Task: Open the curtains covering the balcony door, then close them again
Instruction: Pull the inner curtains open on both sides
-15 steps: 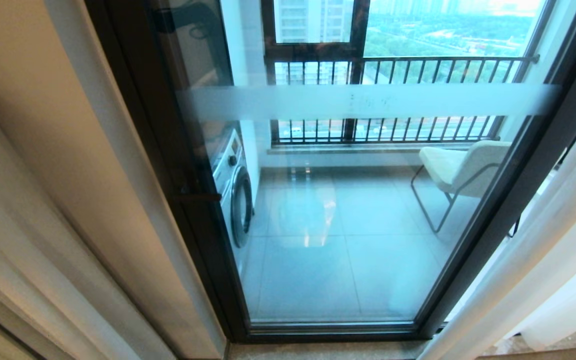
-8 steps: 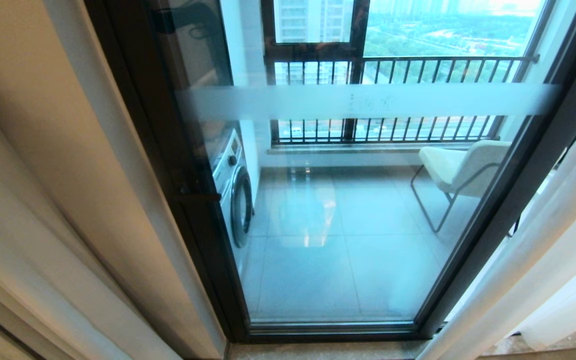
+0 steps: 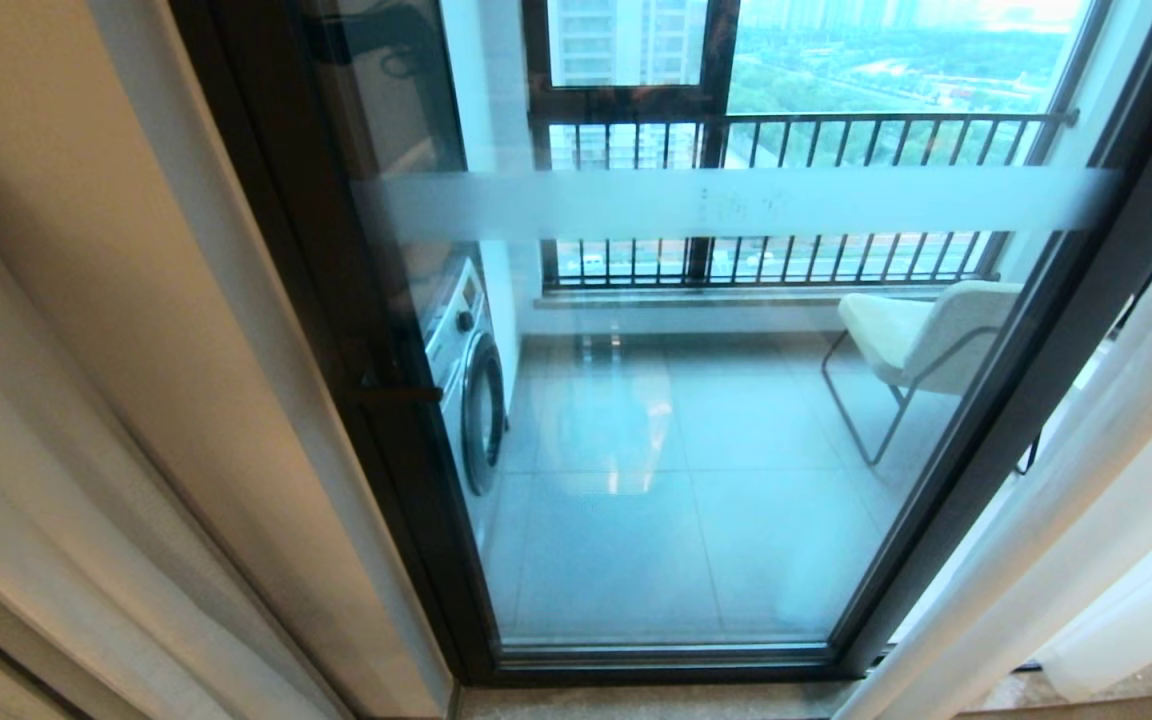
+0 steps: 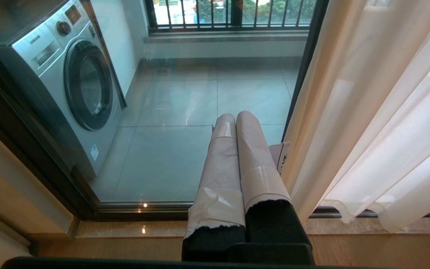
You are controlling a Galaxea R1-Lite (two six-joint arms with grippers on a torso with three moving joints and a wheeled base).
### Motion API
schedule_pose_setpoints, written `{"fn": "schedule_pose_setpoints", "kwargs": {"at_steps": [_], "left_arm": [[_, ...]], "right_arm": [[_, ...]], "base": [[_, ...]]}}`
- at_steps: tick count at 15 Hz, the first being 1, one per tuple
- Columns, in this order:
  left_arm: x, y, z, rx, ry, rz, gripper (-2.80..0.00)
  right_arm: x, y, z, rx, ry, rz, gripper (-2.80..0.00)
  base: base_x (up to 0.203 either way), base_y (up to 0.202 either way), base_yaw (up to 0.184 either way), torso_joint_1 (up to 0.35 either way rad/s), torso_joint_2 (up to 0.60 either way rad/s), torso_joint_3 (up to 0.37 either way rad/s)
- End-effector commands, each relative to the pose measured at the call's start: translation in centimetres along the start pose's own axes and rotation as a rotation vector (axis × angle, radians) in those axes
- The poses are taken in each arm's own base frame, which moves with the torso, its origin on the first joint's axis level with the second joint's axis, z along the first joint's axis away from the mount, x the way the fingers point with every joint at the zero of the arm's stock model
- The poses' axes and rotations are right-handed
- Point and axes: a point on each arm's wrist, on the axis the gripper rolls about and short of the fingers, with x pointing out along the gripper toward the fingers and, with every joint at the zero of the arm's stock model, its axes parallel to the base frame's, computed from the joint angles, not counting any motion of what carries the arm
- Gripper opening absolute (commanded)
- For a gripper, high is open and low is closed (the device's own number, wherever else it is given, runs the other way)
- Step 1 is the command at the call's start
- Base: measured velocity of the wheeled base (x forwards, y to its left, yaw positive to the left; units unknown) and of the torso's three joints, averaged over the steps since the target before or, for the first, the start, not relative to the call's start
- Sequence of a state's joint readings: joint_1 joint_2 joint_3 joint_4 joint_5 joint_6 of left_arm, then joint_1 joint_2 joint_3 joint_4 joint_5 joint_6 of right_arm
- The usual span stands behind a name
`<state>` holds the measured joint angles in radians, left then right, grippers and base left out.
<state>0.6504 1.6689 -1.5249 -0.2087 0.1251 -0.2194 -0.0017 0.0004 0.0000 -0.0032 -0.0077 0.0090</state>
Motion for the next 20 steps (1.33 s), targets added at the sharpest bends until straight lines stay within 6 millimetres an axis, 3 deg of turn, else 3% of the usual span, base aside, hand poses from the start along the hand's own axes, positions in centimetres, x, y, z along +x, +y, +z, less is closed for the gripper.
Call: {"fn": "schedule_pose_setpoints", "kwargs": {"at_steps": [1,12,20], "left_arm": [[-0.6,-0.3,0.6,-0.005,-0.018,-0.008,0.0],[-5.9,0.4,1.5,0.037,-0.037,0.006,0.0],[-11.9,1.7,-1.3,0.068,0.03,0.022,0.0]], "right_arm": [[0.0,0.0,0.0,-0.001,0.0,0.0,-2.8],[0.0,0.0,0.0,0.0,0.0,0.0,-2.8],[0.0,0.0,0.0,0.0,0.0,0.0,-2.8]], "base": [[0.0,0.0,0.0,0.0,0.0,0.0],[0.0,0.0,0.0,0.0,0.0,0.0],[0.0,0.0,0.0,0.0,0.0,0.0]]}}
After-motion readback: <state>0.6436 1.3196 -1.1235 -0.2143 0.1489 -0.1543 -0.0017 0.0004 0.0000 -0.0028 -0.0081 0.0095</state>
